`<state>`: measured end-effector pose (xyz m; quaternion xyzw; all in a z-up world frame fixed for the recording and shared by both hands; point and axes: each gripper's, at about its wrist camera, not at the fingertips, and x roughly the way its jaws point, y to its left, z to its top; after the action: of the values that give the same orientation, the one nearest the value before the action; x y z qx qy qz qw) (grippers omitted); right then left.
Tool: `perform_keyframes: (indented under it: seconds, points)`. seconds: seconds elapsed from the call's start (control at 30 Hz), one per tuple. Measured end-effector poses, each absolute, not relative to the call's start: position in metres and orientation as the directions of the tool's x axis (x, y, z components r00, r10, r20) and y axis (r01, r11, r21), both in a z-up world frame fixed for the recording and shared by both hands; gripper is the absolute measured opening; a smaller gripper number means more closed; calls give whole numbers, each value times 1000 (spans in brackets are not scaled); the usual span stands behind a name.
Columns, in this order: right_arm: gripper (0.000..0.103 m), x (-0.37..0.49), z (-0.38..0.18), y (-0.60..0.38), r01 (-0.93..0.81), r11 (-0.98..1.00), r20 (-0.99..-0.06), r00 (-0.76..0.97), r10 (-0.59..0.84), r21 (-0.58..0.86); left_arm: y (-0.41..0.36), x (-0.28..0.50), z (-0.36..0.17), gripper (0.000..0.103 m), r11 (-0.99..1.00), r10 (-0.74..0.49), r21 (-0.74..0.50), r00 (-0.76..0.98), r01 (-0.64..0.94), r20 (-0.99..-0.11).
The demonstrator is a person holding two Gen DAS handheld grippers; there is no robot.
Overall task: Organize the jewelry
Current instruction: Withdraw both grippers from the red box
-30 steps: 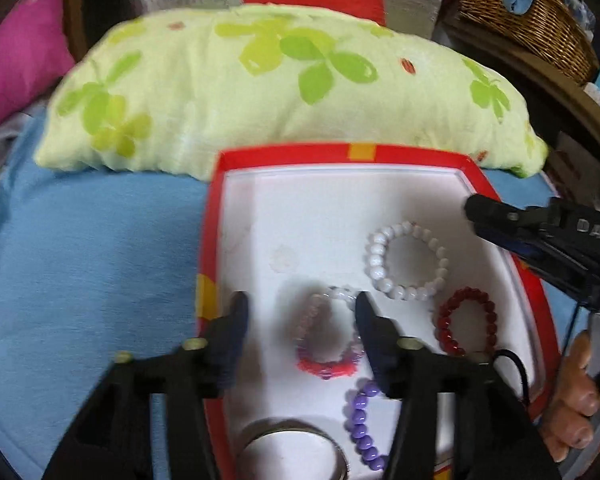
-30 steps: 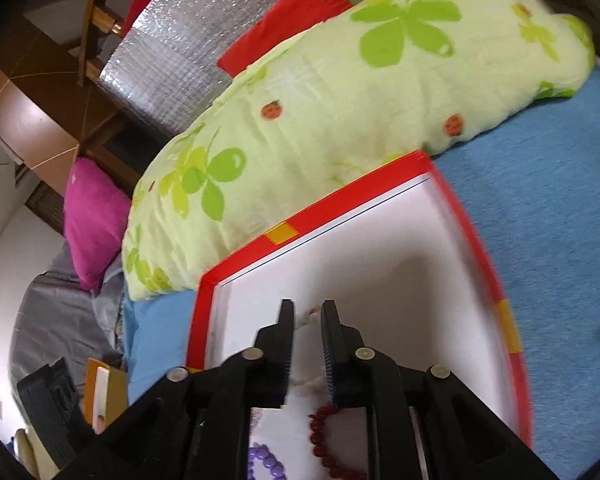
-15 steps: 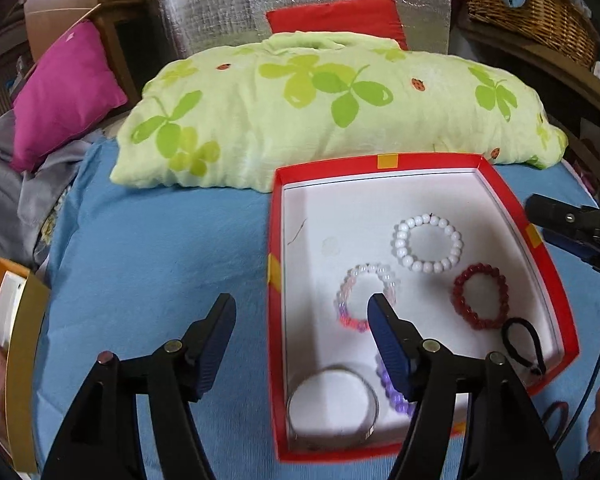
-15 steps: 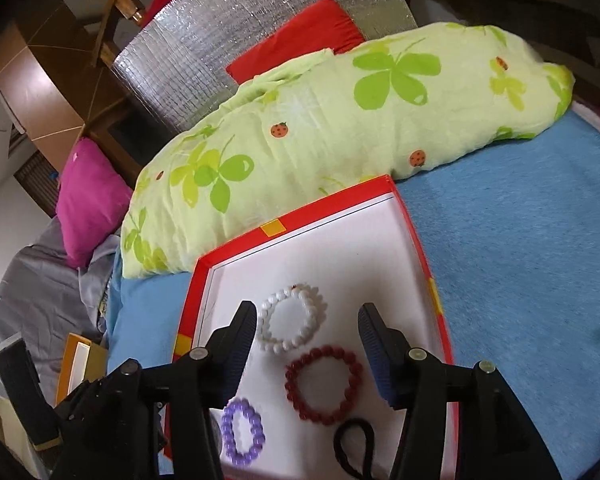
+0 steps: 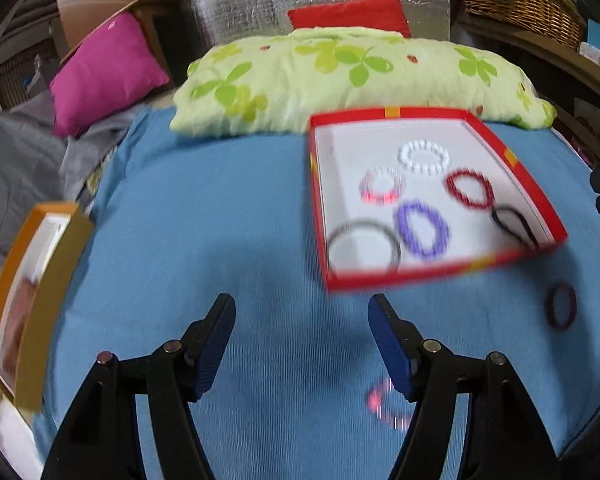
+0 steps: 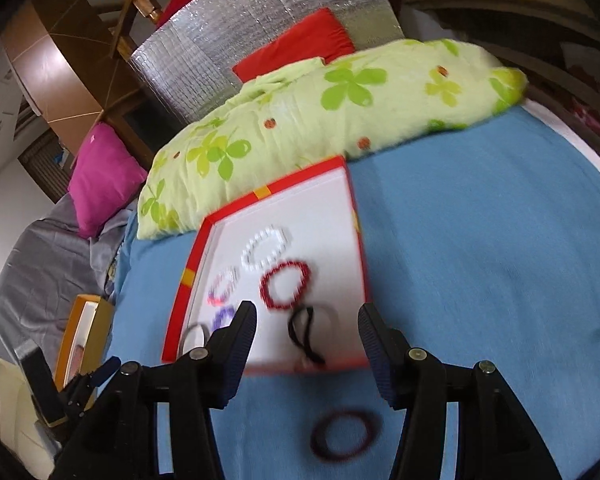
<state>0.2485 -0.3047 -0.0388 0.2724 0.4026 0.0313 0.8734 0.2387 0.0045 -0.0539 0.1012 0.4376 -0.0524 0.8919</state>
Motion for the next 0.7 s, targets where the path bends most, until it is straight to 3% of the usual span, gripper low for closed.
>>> perform_keyframes:
  seconds: [0.3, 0.7]
  points:
    - [57, 187, -67, -295, 216, 832, -751, 584, 309, 511, 12, 183, -69, 70, 973, -33, 106, 581, 204, -813]
    - [57, 193, -70, -254, 132, 892, -785, 542, 300, 432, 6, 183, -64, 70, 962, -7, 163, 617, 218, -787]
